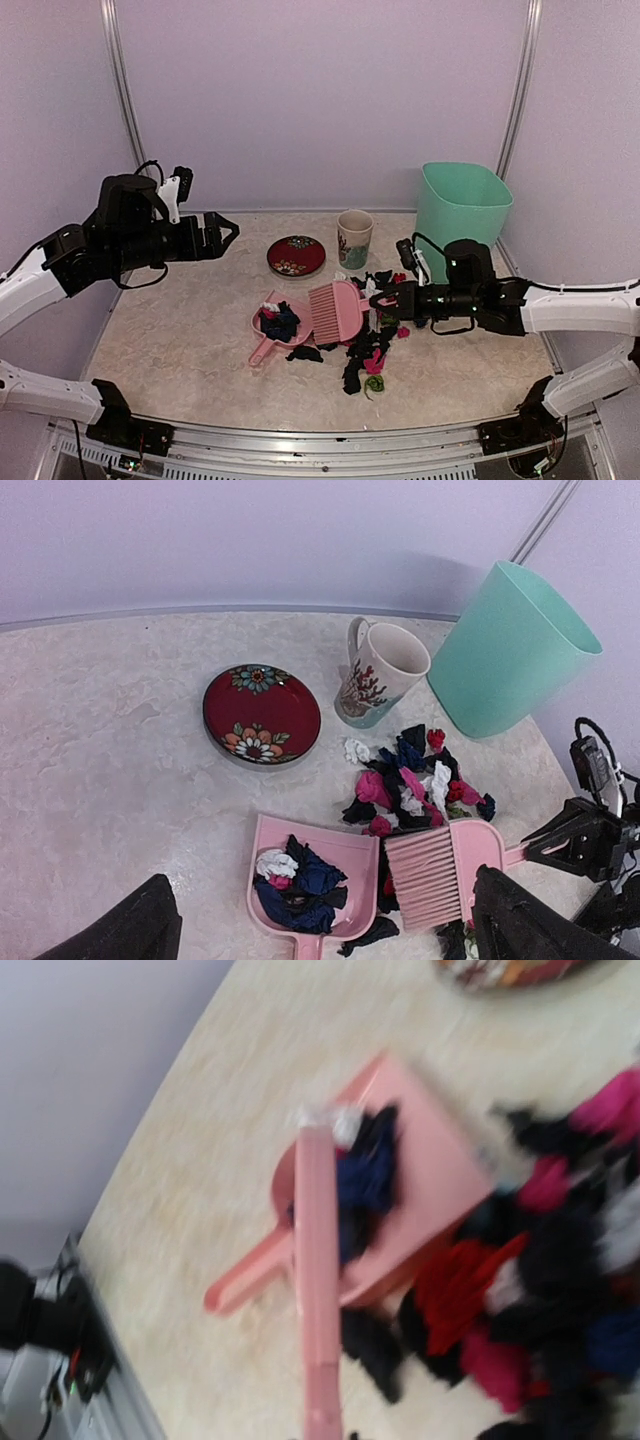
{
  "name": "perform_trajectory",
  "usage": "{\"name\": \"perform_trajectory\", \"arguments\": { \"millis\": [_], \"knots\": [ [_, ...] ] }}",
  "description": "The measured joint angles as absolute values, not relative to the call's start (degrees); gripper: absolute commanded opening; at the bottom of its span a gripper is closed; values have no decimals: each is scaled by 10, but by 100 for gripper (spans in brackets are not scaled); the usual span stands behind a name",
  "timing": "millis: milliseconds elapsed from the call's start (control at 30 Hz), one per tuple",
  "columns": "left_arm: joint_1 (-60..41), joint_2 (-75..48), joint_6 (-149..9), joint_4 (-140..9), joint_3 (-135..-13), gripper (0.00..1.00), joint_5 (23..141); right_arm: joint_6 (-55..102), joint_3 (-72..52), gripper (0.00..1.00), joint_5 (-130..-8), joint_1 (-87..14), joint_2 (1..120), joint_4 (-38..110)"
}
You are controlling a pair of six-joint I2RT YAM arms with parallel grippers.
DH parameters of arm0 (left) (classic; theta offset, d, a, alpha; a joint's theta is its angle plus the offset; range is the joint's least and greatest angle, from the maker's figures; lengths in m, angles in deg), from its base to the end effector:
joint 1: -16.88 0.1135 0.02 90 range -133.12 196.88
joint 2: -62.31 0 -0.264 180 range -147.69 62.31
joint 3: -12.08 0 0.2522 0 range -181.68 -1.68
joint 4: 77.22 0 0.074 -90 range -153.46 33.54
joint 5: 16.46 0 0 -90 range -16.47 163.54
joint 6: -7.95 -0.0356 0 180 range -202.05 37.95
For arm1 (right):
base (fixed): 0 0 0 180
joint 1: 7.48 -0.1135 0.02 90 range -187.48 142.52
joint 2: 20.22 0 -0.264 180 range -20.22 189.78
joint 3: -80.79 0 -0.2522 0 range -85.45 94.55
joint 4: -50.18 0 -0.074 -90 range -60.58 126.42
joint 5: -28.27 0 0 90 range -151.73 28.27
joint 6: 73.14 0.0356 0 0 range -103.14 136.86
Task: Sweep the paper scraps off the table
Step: Put down the broom in the dustpan.
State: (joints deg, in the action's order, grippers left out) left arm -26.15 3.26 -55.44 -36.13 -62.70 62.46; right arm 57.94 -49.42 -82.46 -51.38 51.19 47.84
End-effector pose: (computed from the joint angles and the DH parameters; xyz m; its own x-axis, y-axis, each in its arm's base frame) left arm 0.1695 -0.1488 0.3616 -0.5230 -0.1131 -0.8448 0.3450 0.8782 -0.3312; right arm 0.1846 0.1952 0.2272 -0.7999 0.0832 -0.5944 -0.4722 0.5240 0.7088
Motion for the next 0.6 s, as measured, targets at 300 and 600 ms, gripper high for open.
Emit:
{"name": "perform_trajectory", "arguments": {
  "millis": [300,600],
  "knots": [
    [-258,51,-551,-360,-595,99,636,603,-486,5,-899,-558,649,558],
    [-258,53,-550,-356,-581,99,661,596,-485,43,-868,-562,669,561]
  ]
}}
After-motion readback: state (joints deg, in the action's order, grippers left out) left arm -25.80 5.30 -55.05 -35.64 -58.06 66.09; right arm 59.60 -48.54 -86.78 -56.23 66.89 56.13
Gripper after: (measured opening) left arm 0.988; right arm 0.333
